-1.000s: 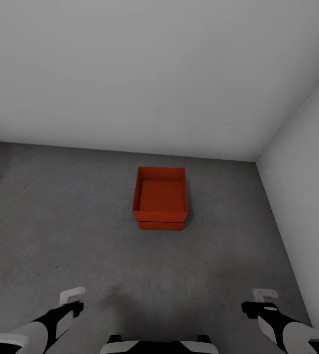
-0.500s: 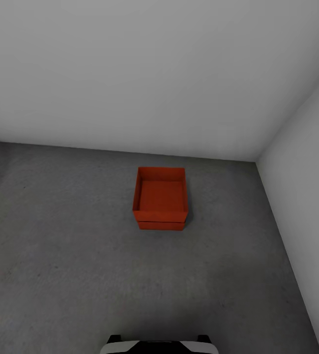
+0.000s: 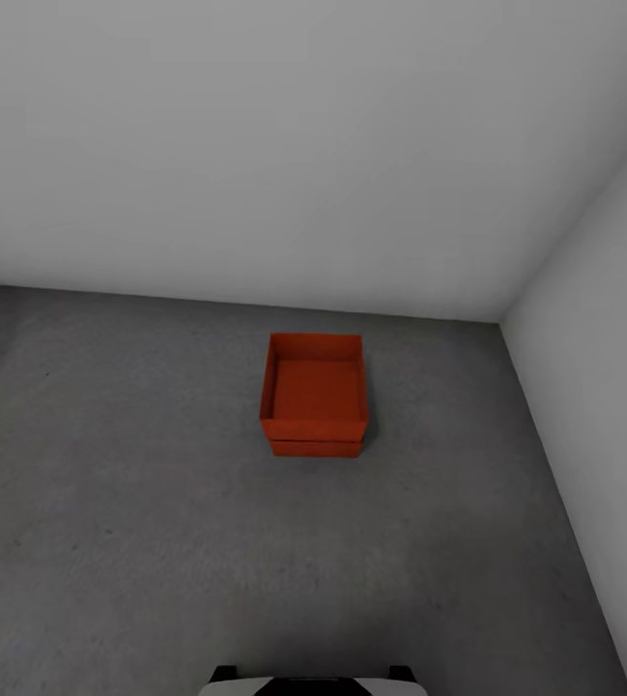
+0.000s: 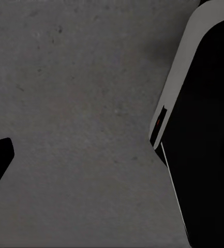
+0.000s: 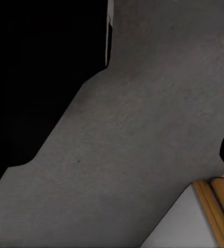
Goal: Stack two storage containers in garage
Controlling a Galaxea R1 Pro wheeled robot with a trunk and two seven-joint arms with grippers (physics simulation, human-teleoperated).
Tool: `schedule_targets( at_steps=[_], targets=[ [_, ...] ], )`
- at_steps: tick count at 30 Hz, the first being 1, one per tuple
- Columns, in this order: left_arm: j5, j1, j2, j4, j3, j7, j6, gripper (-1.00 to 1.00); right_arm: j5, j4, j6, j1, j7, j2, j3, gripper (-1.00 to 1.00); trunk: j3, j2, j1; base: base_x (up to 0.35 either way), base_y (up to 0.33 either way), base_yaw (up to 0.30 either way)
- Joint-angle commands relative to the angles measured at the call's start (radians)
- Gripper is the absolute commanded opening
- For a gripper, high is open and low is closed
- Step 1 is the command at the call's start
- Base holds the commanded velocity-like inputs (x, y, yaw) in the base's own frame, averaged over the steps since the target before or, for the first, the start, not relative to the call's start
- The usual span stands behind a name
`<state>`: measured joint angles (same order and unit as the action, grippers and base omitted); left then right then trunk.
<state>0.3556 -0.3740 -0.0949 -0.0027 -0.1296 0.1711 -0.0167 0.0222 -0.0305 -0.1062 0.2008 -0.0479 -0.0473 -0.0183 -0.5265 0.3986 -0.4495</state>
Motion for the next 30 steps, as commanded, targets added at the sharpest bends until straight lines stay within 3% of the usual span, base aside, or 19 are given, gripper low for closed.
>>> schedule_targets(
  at_steps=[1,8,23,30],
  targets=[
    [0.008,0.0,0.002,0.0,-0.008,0.002,-0.002,1.0,0.002,-0.003,-0.006,0.0,0.024,0.002,-0.002,1.0,0.001,0.001,-0.001,0.0,0.0,0.0],
    [0.008,0.0,0.003,-0.002,-0.008,0.002,-0.002,1.0,0.003,-0.003,-0.006,0.0,0.056,0.001,-0.003,1.0,0.012,0.001,-0.001,0.0,0.0,0.0],
    [0.008,0.0,0.003,-0.002,-0.008,0.002,-0.002,1.0,0.005,-0.003,-0.005,0.0,0.06,0.002,-0.003,1.0,0.037,0.001,-0.001,0.0,0.0,0.0],
    [0.008,0.0,0.003,-0.002,-0.008,0.002,-0.002,1.0,0.025,-0.003,-0.005,0.0,0.059,0.002,-0.003,1.0,0.048,0.001,-0.001,0.0,0.0,0.0]
  ],
)
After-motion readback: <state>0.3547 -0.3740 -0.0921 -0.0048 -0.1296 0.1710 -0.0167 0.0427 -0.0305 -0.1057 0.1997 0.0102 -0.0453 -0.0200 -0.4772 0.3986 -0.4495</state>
